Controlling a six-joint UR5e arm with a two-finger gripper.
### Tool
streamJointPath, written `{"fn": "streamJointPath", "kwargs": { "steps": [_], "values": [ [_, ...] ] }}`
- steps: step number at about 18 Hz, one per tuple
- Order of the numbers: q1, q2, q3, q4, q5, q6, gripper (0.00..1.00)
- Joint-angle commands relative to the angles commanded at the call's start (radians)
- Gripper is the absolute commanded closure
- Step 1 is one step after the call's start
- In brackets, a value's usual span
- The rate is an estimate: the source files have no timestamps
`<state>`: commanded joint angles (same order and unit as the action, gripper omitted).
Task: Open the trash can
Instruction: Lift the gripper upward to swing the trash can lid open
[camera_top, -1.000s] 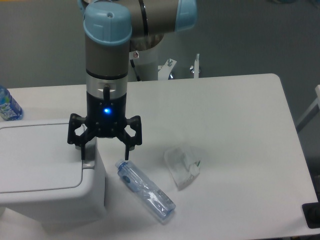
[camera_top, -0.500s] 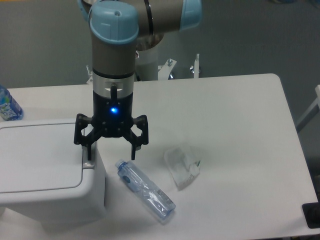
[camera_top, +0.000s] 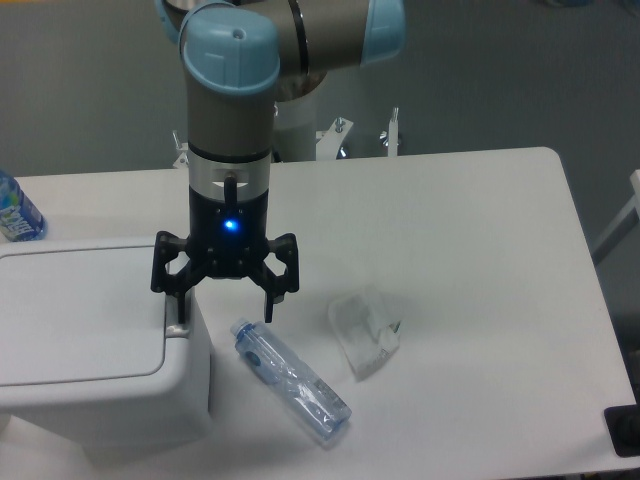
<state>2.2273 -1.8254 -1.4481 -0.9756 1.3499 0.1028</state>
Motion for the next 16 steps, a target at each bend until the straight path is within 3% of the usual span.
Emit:
{"fn": "streamJointPath", "kwargs": {
  "steps": [9,13,16],
  "values": [
    [0.002,0.000,0.017,0.002,0.000,0.003,0.00],
    [0.055,0.008,0.060,0.008,0.011,0.006,0.00],
    [0.115,0.024,0.068,0.002,0.087,0.098,0.00]
  ]
}}
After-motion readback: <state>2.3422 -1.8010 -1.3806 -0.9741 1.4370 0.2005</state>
